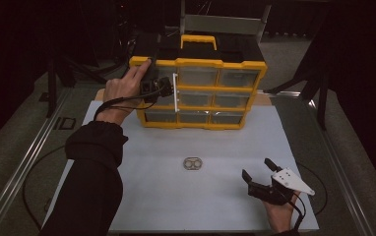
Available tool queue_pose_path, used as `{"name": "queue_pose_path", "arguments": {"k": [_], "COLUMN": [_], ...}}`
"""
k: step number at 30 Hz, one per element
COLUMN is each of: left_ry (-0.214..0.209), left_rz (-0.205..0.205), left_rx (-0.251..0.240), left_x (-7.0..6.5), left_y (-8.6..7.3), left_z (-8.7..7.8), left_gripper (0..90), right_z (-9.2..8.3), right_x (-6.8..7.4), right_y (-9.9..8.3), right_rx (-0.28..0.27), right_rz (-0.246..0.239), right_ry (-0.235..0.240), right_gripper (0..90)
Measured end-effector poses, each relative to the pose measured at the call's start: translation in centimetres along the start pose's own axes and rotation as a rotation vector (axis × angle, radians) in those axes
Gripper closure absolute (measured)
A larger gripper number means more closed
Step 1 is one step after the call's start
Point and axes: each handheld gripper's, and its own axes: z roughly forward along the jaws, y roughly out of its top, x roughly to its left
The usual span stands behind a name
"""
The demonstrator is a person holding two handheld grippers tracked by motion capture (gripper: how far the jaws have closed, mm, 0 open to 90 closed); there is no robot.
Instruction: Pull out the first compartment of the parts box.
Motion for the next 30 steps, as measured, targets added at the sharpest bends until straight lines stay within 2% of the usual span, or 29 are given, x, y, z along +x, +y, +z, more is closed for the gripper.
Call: {"name": "queue_pose_path", "arguments": {"k": [1,5,10,11,15,21,25,30], "left_ry": [0.006,0.015,0.032,0.047,0.07,0.079,0.085,0.071], "left_rz": [0.013,0.008,0.029,0.035,0.027,0.041,0.032,0.042], "left_rx": [-0.002,0.007,0.01,0.008,-0.003,-0.009,-0.018,-0.021], "left_x": [-0.1,-0.1,-0.4,-0.6,-0.9,-1.0,-1.1,-1.1], "left_y": [0.1,0.3,0.3,0.3,0.2,0.1,0.0,0.0], "left_z": [0.1,0.2,0.2,0.1,-0.1,-0.6,-1.1,-1.6], "left_gripper": [56.3,58.1,60.9,61.2,61.6,61.8,62.4,66.5], "right_z": [0.0,0.0,0.0,-0.1,-0.1,-0.1,-0.1,-0.1], "right_x": [0.0,0.0,-0.1,-0.1,-0.2,-0.2,-0.2,-0.2], "right_y": [0.0,0.0,0.0,0.0,0.0,0.0,0.0,0.0], "right_rx": [-0.002,-0.003,-0.004,-0.003,-0.004,-0.006,-0.006,-0.005], "right_rz": [0.001,0.003,0.004,0.004,0.005,0.01,0.011,0.013], "right_ry": [0.001,-0.001,-0.004,-0.003,-0.005,-0.003,-0.003,0.0], "right_gripper": [9.5,9.5,9.5,9.5,9.5,9.5,9.5,9.5]}}
